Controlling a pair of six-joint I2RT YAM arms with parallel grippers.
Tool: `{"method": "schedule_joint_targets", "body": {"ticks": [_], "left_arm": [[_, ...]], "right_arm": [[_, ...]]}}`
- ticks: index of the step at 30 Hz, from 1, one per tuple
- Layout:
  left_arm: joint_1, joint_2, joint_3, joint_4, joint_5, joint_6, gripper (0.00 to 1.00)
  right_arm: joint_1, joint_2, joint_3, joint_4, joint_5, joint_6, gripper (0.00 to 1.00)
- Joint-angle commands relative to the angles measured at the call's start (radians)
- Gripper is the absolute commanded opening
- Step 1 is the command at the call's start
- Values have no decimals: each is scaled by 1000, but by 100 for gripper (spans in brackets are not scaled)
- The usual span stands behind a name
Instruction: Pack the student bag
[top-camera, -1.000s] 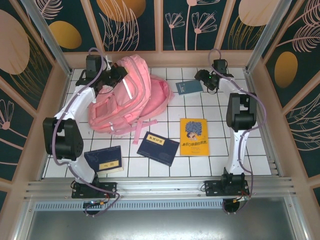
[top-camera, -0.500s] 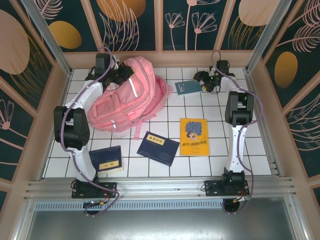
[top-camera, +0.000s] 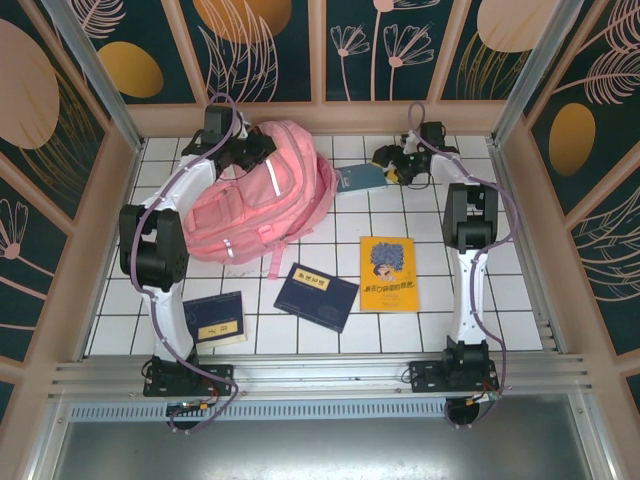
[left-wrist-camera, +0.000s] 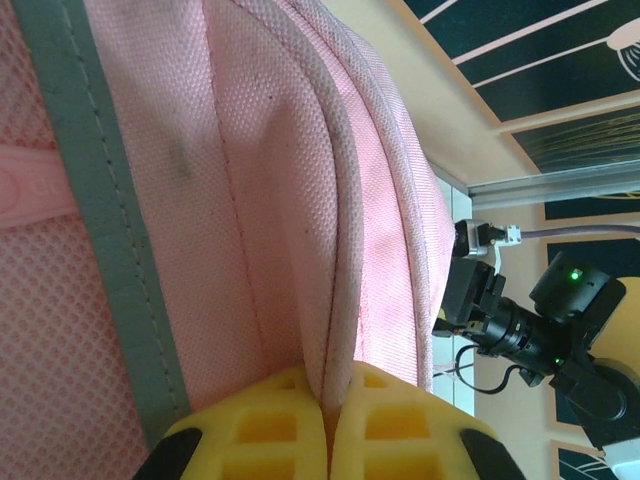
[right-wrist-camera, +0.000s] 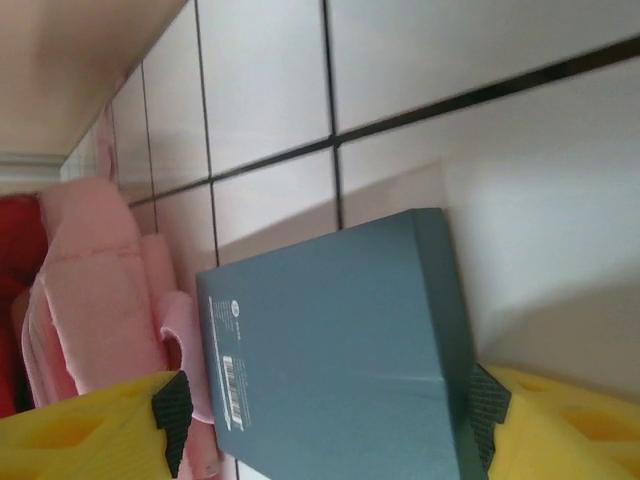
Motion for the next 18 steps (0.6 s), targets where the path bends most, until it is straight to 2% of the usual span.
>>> {"method": "schedule_joint_targets", "body": {"ticks": [1, 8, 18], "left_arm": [[-8, 8, 44, 18, 9, 43, 0], [-11, -8, 18, 4, 11, 64, 0], [-11, -42, -45, 28, 21, 72, 0]], "right_arm": [[51, 26, -26, 6, -120, 49, 74], [40, -122, -313, 413, -282, 327, 72], [49, -194, -621, 958, -374, 722, 69]]}}
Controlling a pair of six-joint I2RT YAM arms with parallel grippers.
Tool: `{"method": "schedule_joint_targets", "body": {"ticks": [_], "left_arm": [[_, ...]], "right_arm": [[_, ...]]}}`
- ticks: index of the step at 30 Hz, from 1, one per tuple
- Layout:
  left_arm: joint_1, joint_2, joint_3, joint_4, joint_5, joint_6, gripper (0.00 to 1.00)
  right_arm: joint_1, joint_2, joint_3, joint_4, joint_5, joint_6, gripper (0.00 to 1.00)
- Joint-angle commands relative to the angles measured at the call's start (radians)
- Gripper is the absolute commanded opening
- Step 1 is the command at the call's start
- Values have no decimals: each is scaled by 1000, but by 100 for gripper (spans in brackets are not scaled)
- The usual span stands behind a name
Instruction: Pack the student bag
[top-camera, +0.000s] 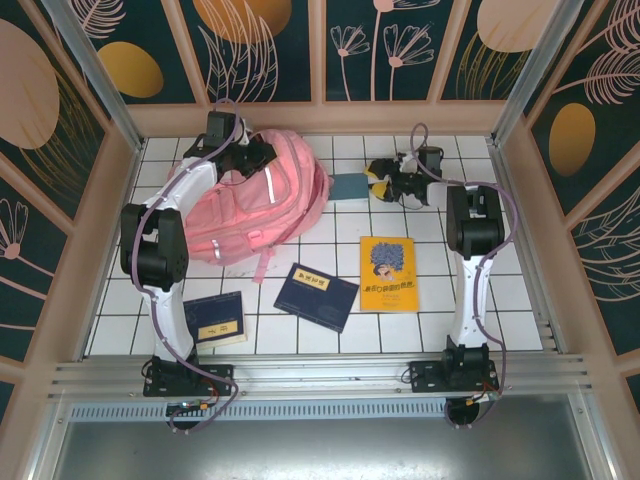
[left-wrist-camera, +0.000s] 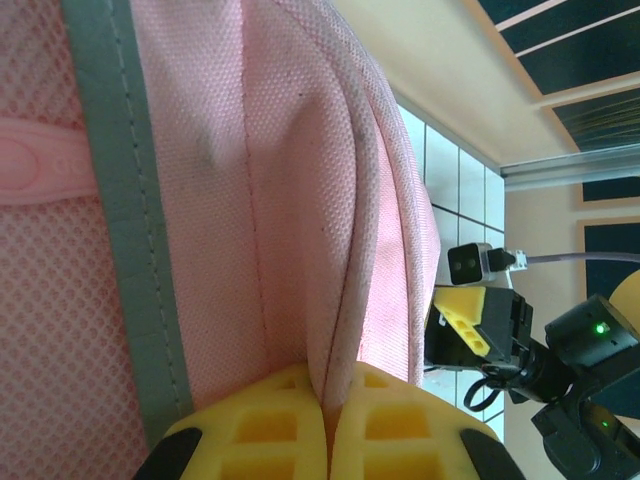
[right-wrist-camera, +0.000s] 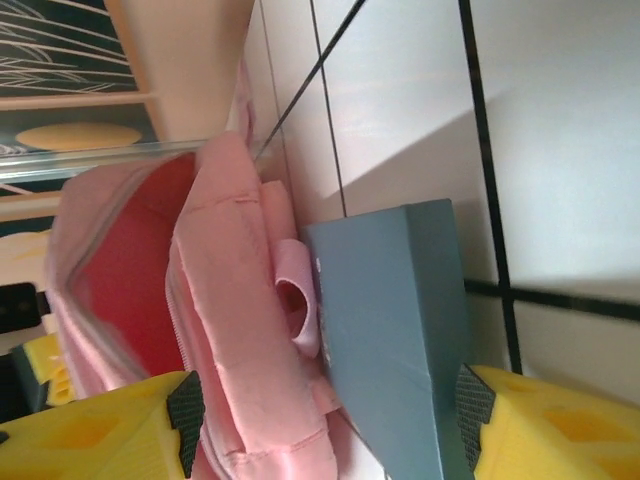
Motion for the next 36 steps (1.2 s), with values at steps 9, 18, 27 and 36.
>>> {"method": "schedule_joint_targets", "body": {"ticks": [9, 18, 27, 36], "left_arm": [[-9, -53, -37, 73, 36, 21, 0], [-10, -62, -48, 73, 41, 25, 0], [36, -125, -66, 51, -19, 43, 0], [87, -165, -93, 88, -49, 15, 0]], "right_arm": [[107, -40, -153, 529, -121, 416, 68], [158, -40, -91, 332, -67, 303, 66], [141, -134, 98, -537, 283, -381, 66], [131, -110, 231, -740, 474, -513, 68]]}}
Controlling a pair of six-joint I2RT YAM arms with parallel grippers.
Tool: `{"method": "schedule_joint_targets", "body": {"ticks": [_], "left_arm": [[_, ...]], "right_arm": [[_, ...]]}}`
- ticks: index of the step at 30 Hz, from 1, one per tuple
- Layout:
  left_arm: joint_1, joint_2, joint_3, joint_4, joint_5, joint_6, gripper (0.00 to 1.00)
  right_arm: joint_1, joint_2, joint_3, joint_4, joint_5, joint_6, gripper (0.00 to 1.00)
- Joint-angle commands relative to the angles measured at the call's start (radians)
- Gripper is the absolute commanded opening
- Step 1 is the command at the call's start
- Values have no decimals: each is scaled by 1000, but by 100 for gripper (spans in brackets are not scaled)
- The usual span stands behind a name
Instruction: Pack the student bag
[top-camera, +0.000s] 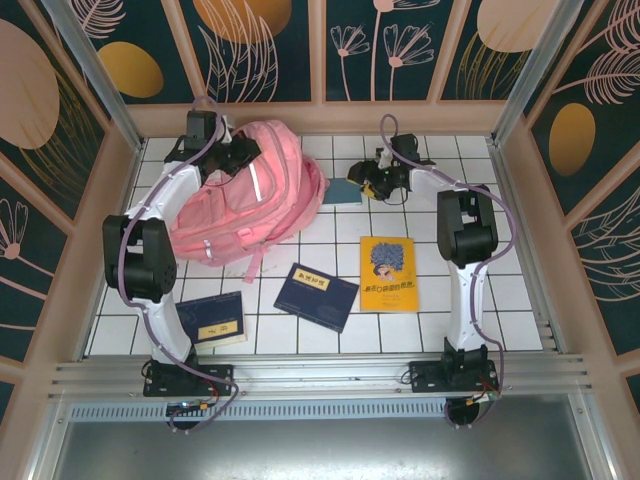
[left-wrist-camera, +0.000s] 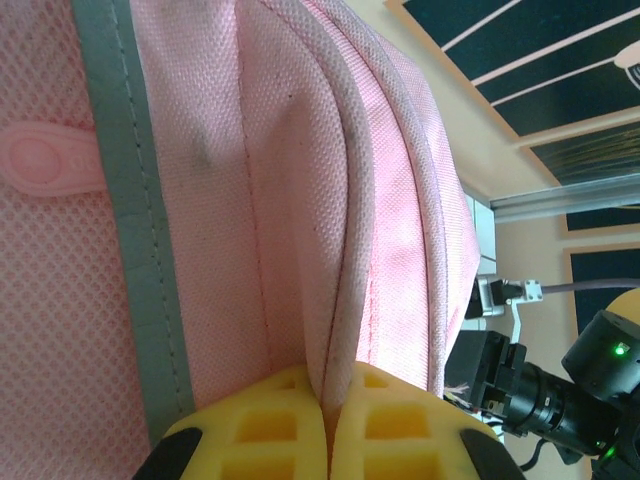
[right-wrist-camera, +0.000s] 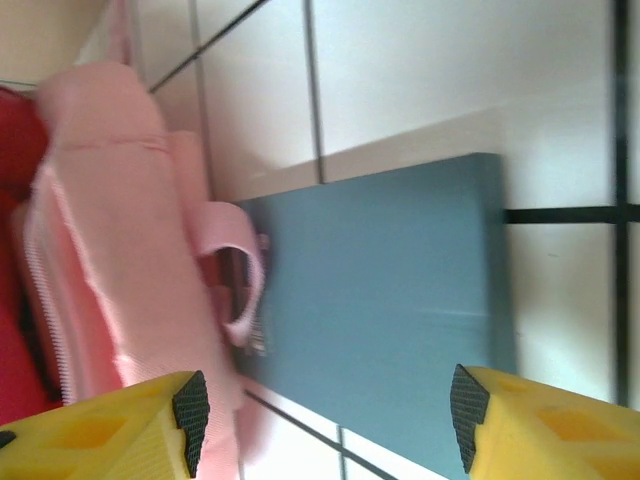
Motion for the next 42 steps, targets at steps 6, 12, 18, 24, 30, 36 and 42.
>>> {"method": "schedule_joint_targets", "body": {"ticks": [6, 12, 18, 24, 30, 36, 42], "left_arm": [[58, -62, -6, 68, -65, -13, 0], [64, -75, 12, 70, -121, -9, 0], [64, -57, 50, 21, -175, 26, 0], [64, -78, 75, -32, -259, 92, 0], [57, -40, 189, -186, -405, 205, 6], [-55, 44, 345, -327, -535, 339, 48], [-218, 142, 477, -396, -446, 326, 54]], "right_arm": [[1, 78, 173, -259, 128, -94, 70], [30, 169, 308, -426, 199, -112, 71], [48, 171, 280, -416, 170, -107, 71], [47, 150, 243, -396, 199, -100, 71], [29, 112, 197, -353, 227, -75, 71], [28, 82, 168, -315, 245, -60, 71], [26, 58, 138, -281, 249, -55, 71]]}}
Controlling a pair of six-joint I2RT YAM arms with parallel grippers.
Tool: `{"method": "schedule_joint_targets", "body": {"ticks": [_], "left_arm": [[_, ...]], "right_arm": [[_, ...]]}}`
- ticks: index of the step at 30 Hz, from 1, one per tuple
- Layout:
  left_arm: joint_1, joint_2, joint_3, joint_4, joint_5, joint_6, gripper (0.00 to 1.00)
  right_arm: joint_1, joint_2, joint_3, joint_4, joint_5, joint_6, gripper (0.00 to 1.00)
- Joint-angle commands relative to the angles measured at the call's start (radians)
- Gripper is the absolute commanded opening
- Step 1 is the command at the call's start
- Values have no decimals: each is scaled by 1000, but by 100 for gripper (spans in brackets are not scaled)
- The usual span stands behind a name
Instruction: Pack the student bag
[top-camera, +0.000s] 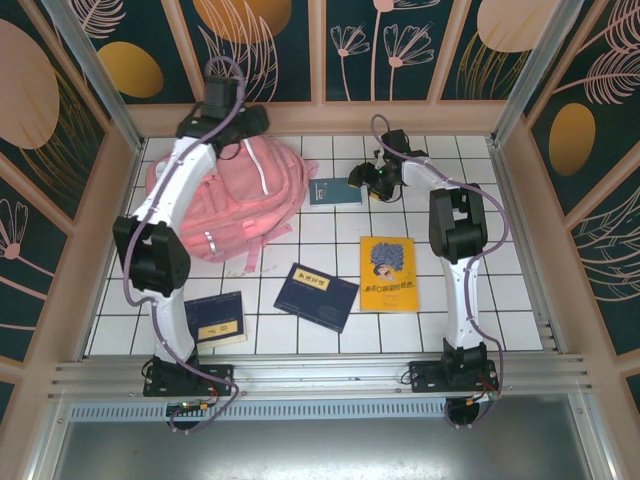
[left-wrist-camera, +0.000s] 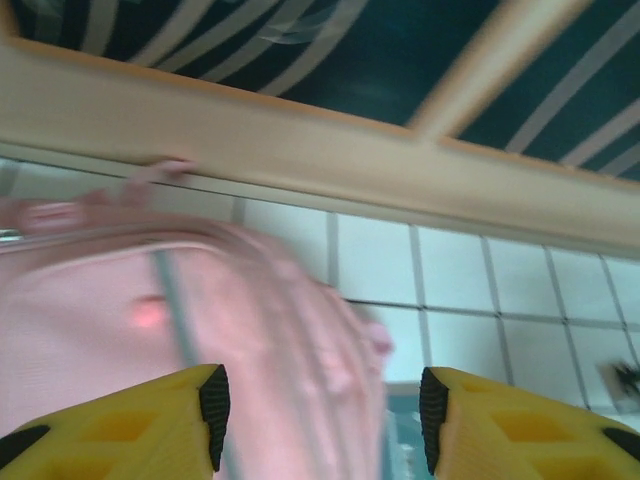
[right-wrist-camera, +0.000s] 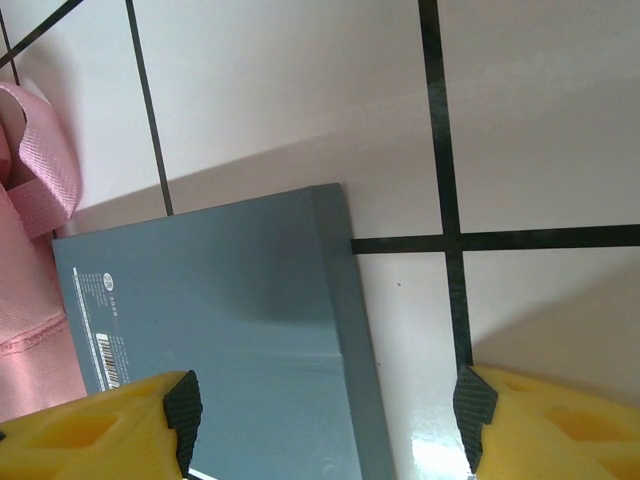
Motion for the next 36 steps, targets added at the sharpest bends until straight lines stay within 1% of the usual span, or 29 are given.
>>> {"method": "schedule_joint_targets", "body": {"ticks": [1, 2, 5, 7, 9, 11, 14, 20, 26, 31, 36], "left_arm": [[-81, 56, 23, -60, 94, -9, 54], [-103, 67, 3, -36, 148, -42, 55], [-171, 100, -87, 68, 265, -148, 56], [-201, 148, -107, 101, 295, -208, 57], [-206, 182, -138, 136, 281, -277, 61], [-206, 211, -154, 148, 240, -305, 63], [-206, 255, -138, 134, 178, -312, 64], [-197, 325, -103, 131, 122, -307, 64], [-156, 358, -111, 144, 127, -314, 64], [-156, 392, -107, 139, 137, -309, 64], [-156, 415, -121, 145, 140, -321, 64]], "right_arm": [[-1, -41, -48, -36, 29, 22, 71], [0, -45, -53, -30, 18, 23, 71], [0, -48, -68, -11, -11, 28, 71], [1, -48, -79, -1, -21, 32, 71], [1, -50, -94, 15, -43, 41, 71], [0, -52, -109, 33, -66, 49, 71], [0, -59, -131, 56, -81, 57, 71], [2, -44, -132, 74, -119, 63, 70], [3, -14, -120, 89, -147, 77, 70], [11, 16, -99, 100, -195, 91, 70], [29, 37, -67, 81, -195, 83, 70]]}}
